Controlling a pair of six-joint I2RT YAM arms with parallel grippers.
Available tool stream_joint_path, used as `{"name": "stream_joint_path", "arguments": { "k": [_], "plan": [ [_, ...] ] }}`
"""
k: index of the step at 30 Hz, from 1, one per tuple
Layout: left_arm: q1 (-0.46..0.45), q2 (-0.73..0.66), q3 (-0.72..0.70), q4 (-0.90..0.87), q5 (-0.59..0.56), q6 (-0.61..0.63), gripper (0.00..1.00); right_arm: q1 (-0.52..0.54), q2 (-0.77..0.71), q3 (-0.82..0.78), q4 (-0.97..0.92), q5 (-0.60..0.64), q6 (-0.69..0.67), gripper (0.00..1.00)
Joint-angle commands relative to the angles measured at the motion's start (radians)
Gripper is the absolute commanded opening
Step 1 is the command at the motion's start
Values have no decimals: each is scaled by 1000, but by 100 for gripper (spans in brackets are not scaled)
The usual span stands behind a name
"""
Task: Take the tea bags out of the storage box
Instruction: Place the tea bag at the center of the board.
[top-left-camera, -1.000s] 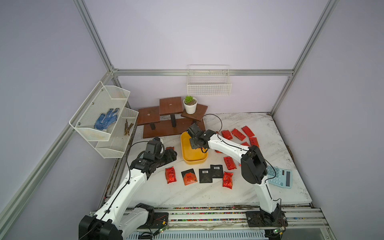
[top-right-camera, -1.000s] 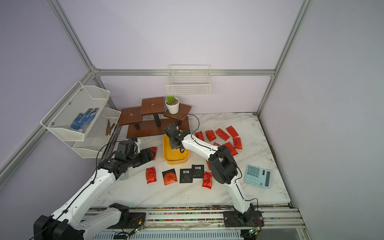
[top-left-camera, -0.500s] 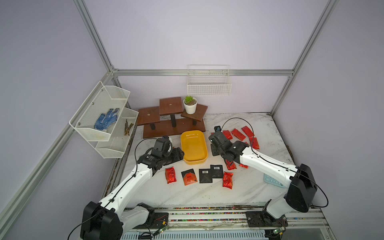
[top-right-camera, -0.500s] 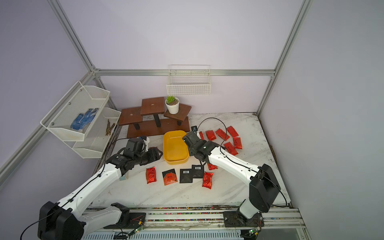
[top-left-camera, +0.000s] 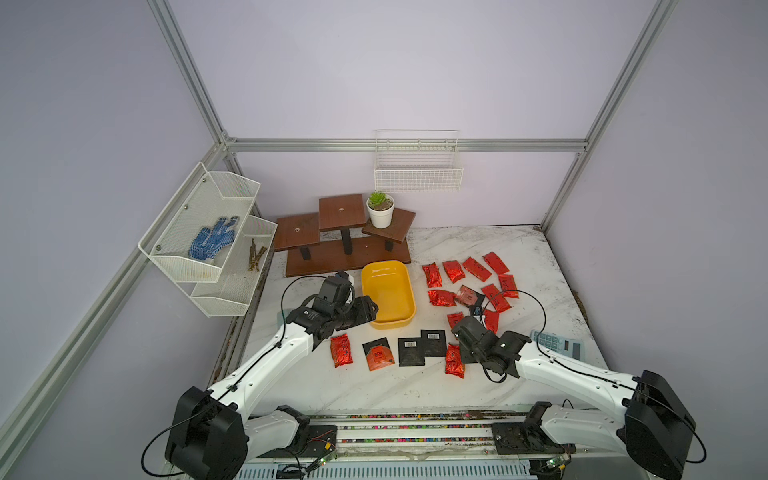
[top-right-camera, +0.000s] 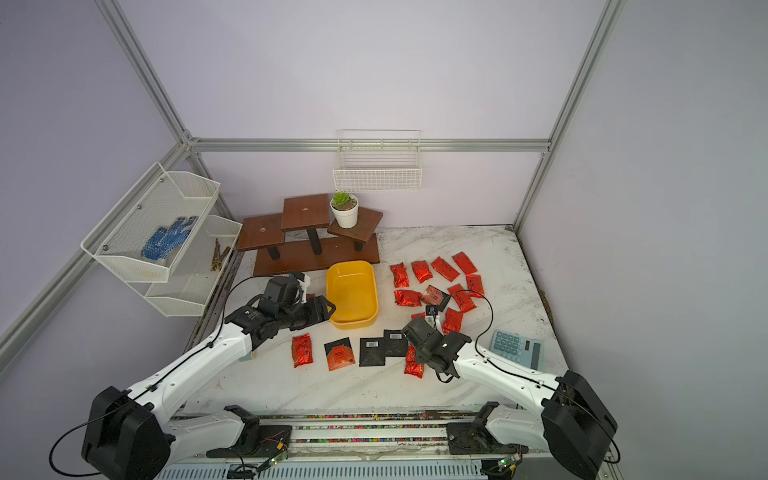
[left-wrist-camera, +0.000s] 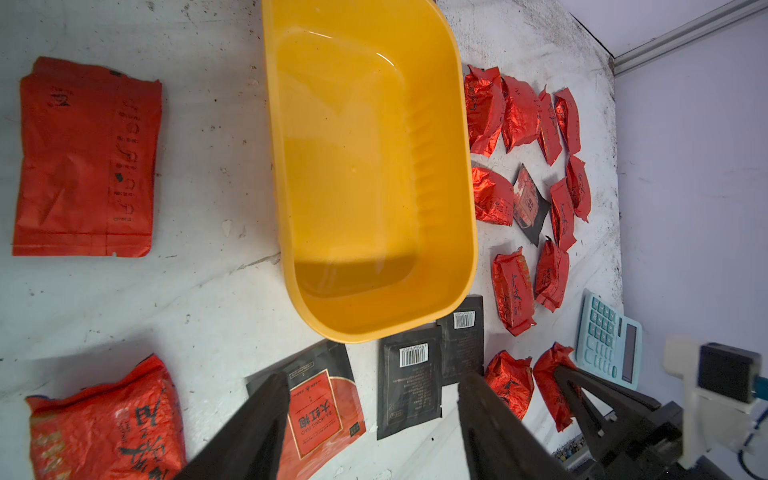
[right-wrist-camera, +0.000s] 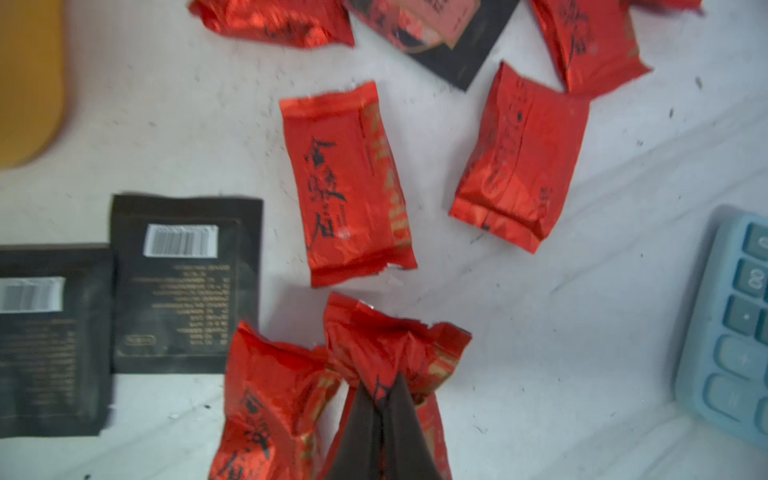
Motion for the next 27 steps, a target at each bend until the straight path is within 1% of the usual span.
{"name": "stream_joint_path", "arguments": {
  "k": [1, 3, 5, 7, 9, 12, 14, 16, 18, 19, 20, 23, 25, 26, 27],
  "plan": [
    [-11, 1, 44, 39, 16, -11, 68, 1, -19, -60, 48, -22, 98, 3],
    [-12, 3, 44, 39, 19, -11, 68, 0, -18, -95, 69, -3, 123, 4],
    [-12, 5, 46, 41, 21, -13, 68, 4, -14, -89, 71, -7, 122, 4],
    [-14, 7, 47, 42, 26, -12, 68, 3, 0, -86, 65, 11, 133, 14],
    [-14, 5, 46, 43, 29, -14, 68, 3, 12, -82, 61, 3, 136, 27],
    [-12, -9, 59, 33, 23, -7, 69, 5, -1, -78, 55, 1, 137, 57],
    [-8, -14, 92, 5, 7, 7, 71, 6, -36, -66, 40, 9, 137, 72],
    [-1, -18, 137, -27, -16, 30, 73, 9, -85, -31, 6, 33, 131, 78],
    [16, -17, 186, -59, -17, 53, 77, 9, -138, 6, -14, 71, 118, 81],
    [32, -14, 218, -75, -10, 68, 91, 10, -163, 23, -10, 93, 98, 83],
    [43, -10, 242, -90, -5, 80, 100, 10, -187, 39, -5, 120, 82, 85],
    [70, 4, 336, -142, -15, 135, 100, 7, -245, 97, 47, 241, 15, 90],
    [77, 7, 397, -179, -78, 183, 100, 7, -286, 139, 109, 345, -22, 97],
    [80, 9, 423, -198, -122, 203, 100, 7, -312, 153, 172, 395, -64, 100],
    [84, 9, 447, -209, -165, 219, 100, 6, -329, 163, 232, 420, -110, 100]
  ]
}}
